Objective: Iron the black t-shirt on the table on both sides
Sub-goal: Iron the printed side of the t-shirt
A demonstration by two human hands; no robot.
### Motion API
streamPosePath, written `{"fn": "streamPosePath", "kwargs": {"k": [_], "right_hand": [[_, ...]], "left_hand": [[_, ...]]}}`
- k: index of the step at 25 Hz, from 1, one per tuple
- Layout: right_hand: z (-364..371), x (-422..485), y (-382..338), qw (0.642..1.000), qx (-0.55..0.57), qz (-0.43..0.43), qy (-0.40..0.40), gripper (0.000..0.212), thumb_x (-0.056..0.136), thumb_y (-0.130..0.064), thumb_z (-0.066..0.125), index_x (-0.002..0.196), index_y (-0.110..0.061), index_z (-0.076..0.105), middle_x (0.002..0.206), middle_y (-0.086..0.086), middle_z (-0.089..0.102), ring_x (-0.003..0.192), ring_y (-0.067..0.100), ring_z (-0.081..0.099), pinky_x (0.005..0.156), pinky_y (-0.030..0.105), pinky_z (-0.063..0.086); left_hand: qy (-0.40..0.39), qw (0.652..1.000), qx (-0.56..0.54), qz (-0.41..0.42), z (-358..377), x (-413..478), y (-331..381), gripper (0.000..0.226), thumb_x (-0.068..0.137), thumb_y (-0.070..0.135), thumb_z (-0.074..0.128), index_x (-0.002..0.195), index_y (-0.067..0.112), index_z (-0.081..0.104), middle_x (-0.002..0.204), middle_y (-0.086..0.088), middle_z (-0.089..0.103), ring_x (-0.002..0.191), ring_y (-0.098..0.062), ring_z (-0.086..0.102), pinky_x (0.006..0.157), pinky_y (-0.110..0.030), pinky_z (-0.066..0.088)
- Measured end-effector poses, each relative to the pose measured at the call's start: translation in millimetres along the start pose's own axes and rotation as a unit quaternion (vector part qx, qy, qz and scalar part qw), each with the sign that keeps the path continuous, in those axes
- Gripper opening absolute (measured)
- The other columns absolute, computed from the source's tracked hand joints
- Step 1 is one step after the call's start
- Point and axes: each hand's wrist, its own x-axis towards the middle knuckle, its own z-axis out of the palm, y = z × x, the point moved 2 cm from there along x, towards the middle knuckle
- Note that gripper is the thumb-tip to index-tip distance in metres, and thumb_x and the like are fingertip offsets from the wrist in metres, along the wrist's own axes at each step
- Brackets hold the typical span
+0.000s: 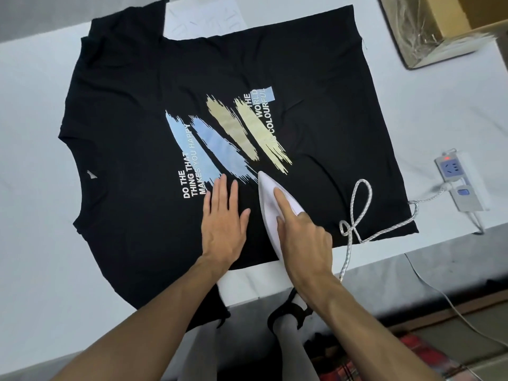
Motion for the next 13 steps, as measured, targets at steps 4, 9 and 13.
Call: {"fn": "streamPosePath", "kwargs": {"k": [4, 9, 13], "right_hand": [[-5, 8, 22, 1.000, 0.000, 0.009, 0.022, 0.068, 0.095, -0.025, 0.057, 0.149, -0.041, 0.021, 0.065, 0.002, 0.044, 0.042, 0.022, 0.038, 0.043, 0.029, 0.025], [-30, 29, 76, 0.996, 0.038, 0.071, 0.041, 0.055, 0.103, -0.031, 0.035, 0.151, -0.043, 0.012, 0.076, 0.007, 0.050, 0.059, 0.030, 0.048, 0.057, 0.036, 0.032], [-38, 40, 98, 0.994, 0.041, 0.095, 0.034, 0.054, 0.103, -0.031, 0.035, 0.151, -0.043, 0.014, 0.073, 0.005, 0.044, 0.058, 0.027, 0.037, 0.057, 0.036, 0.030]], "left_hand": [[-0.022, 1.000, 0.017, 0.003, 9, 4, 5, 0.065, 0.102, 0.048, 0.005, 0.155, 0.011, 0.001, 0.164, -0.011, 0.000, 0.152, -0.024, -0.001, 0.124, -0.042, 0.008], [-0.020, 1.000, 0.014, 0.000, 8, 4, 5, 0.066, 0.102, 0.050, 0.009, 0.156, 0.012, 0.002, 0.165, -0.011, 0.001, 0.152, -0.024, -0.001, 0.124, -0.043, 0.008], [-0.022, 1.000, 0.021, -0.002, 7, 4, 6, 0.067, 0.101, 0.050, 0.008, 0.156, 0.012, 0.004, 0.164, -0.011, 0.003, 0.152, -0.024, 0.001, 0.124, -0.043, 0.010]]}}
